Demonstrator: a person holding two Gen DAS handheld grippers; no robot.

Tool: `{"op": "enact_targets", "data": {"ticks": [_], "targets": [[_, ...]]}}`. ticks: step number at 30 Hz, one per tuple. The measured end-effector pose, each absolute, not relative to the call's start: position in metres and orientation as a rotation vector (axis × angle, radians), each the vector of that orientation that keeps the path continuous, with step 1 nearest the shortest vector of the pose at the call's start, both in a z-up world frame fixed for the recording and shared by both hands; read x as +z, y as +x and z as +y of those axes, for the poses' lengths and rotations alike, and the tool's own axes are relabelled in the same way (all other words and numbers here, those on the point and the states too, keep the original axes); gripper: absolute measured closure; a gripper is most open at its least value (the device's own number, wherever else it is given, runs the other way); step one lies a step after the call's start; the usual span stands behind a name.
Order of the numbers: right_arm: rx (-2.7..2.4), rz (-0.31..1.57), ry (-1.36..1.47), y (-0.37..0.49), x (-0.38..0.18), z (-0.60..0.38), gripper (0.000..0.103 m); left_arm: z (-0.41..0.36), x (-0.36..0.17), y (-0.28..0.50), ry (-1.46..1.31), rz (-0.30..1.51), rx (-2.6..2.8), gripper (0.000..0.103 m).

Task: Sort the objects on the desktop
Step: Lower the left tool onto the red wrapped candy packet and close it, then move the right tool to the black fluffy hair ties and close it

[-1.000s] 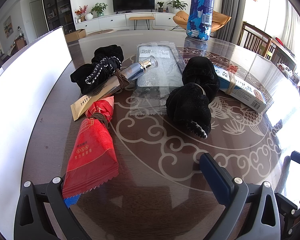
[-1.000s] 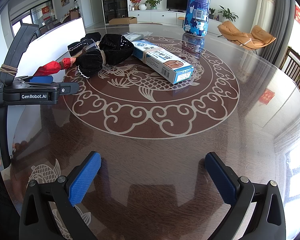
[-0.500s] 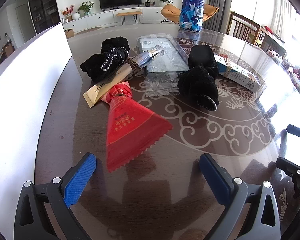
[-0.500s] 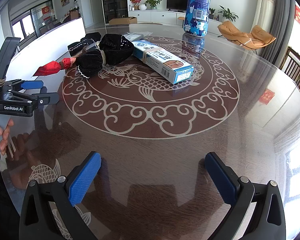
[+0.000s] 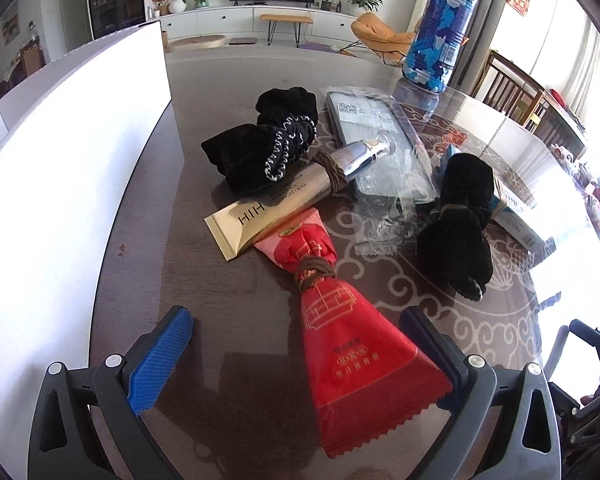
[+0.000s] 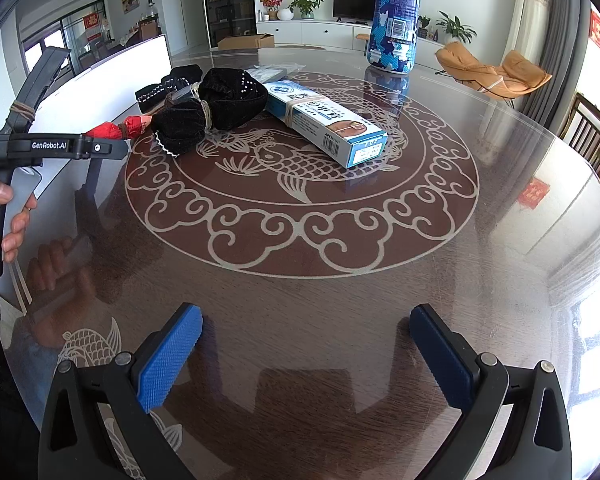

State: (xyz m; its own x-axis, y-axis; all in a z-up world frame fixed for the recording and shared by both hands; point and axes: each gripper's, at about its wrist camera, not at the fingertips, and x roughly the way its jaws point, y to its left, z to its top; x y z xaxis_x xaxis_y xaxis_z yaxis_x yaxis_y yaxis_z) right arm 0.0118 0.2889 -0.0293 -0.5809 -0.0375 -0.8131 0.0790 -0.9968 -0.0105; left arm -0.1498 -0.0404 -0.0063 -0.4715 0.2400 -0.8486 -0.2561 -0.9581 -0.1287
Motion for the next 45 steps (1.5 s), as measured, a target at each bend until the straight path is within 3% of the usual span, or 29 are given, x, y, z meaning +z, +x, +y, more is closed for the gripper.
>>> {"op": "enact_targets", "data": {"ticks": [6, 8, 9, 10, 11, 22, 28, 32, 36, 43, 45], "targets": [[-2.735, 0.07, 1.405, 0.012, -0.029, 0.289, 0.0, -0.042, -0.001, -0.166, -1.499, -0.117, 2.34, 0.004], [-2.735, 0.07, 1.405, 0.012, -0.029, 0.289, 0.0, -0.042, -0.003, -0.168, -1.523, -0.132, 2.308, 0.05], [-2.735, 0.07, 1.405, 0.012, -0.029, 0.289, 0.0, -0.043, -0.002, -0.167, -1.524, -0.125, 2.314, 0.055], [-2.735, 0.07, 1.406, 0.012, -0.029, 0.289, 0.0, -0.044, -0.002, -0.164, -1.525, -0.122, 2.308, 0.072], [-2.735, 0.07, 1.405, 0.012, -0.029, 0.289, 0.0, -0.045, -0.003, -0.161, -1.53, -0.121, 2.306, 0.078], [-2.735, 0.07, 1.405, 0.012, -0.029, 0.289, 0.0, -0.058, -0.003, -0.054, -1.395, 0.022, 2.45, 0.079], [-2.729, 0.064, 1.397, 0.012, -0.029, 0.289, 0.0, -0.055, -0.005, -0.045, -1.326, 0.111, 2.484, 0.075], [-2.569, -0.247, 1.334, 0.003, -0.015, 0.279, 0.0, -0.048, -0.007, -0.047, -1.282, 0.165, 2.501, 0.071], [-2.494, -0.414, 1.357, -0.052, -0.004, 0.257, 0.001, -0.048, -0.009, -0.044, -1.231, 0.172, 2.527, 0.071], [-2.5, -0.542, 1.456, -0.153, -0.01, 0.225, 0.004, -0.052, -0.01, -0.043, -1.197, 0.125, 2.53, 0.071], [-2.539, -0.527, 1.472, -0.159, -0.015, 0.221, 0.019, -0.058, -0.01, -0.045, -1.195, 0.066, 2.519, 0.071]]}}
